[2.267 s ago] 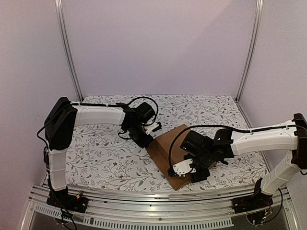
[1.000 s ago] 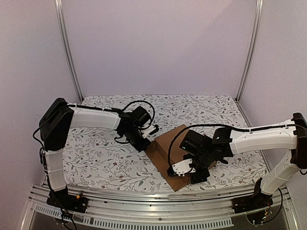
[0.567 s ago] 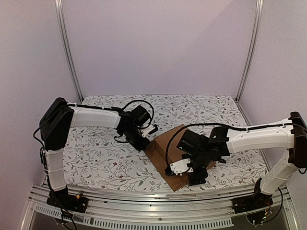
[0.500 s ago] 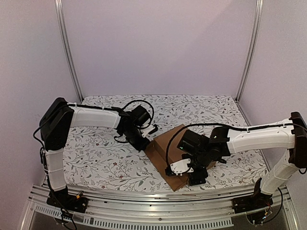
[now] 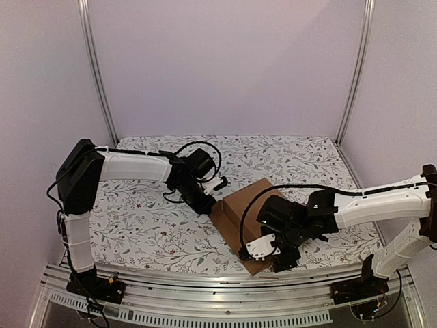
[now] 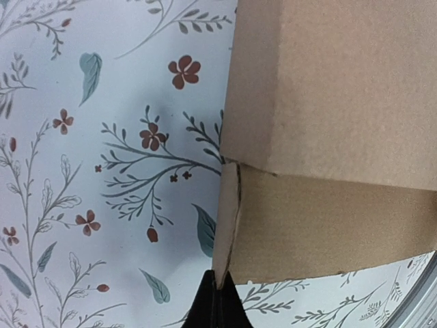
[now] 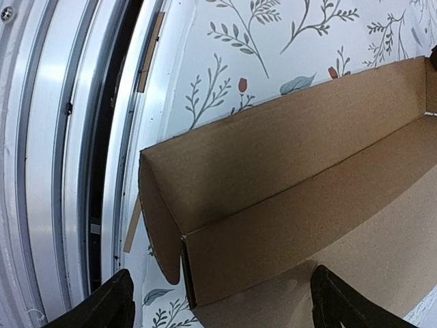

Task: Fold the paper box

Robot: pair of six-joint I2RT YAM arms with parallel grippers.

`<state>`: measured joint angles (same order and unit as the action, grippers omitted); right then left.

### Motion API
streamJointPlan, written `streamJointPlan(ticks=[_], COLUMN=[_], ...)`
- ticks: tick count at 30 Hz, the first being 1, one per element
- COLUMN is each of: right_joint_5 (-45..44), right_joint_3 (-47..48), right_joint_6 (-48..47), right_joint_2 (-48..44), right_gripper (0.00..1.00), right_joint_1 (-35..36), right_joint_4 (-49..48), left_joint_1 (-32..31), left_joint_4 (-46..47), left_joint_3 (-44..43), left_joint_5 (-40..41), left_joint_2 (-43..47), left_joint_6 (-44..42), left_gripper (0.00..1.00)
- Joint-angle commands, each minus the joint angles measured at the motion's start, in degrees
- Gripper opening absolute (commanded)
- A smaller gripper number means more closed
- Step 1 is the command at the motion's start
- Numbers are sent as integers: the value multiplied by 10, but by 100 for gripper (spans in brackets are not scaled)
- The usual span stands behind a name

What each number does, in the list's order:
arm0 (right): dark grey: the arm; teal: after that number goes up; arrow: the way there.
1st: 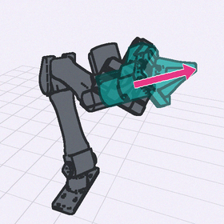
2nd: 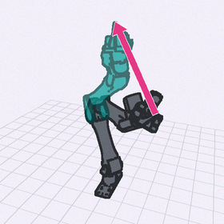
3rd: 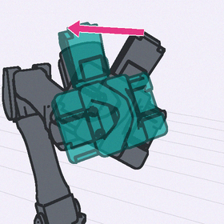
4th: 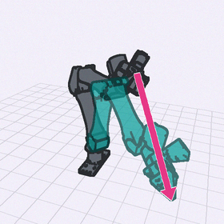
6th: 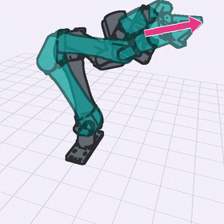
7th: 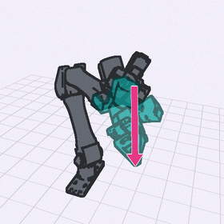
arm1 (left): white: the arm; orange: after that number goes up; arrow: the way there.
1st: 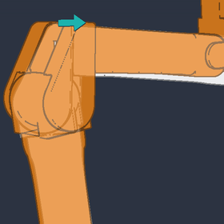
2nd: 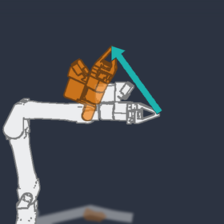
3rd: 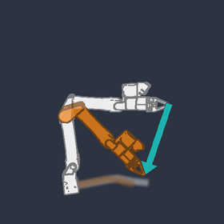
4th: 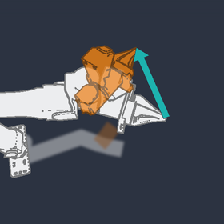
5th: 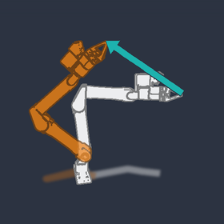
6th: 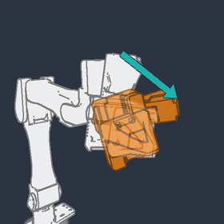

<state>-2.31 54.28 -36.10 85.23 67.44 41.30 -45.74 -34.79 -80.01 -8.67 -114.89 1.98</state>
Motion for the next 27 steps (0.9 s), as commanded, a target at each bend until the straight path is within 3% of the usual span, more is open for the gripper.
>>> streamJointPlan(ticks=[1,10,27], right_joint_5=[-44,-46,-63], right_joint_3=[-16,-24,-22], right_joint_6=[-11,-14,-7], right_joint_2=[5,17,45], right_gripper=[88,85,66], right_joint_1=[26,27,27], right_joint_4=[-27,-31,-39], left_joint_1=[-2,1,13], left_joint_4=[-4,-4,-8], left_joint_3=[-12,-12,-16], left_joint_5=[-14,-17,-27], left_joint_2=[-8,-14,-25], left_joint_6=[4,5,1], left_gripper=[0,0,0])
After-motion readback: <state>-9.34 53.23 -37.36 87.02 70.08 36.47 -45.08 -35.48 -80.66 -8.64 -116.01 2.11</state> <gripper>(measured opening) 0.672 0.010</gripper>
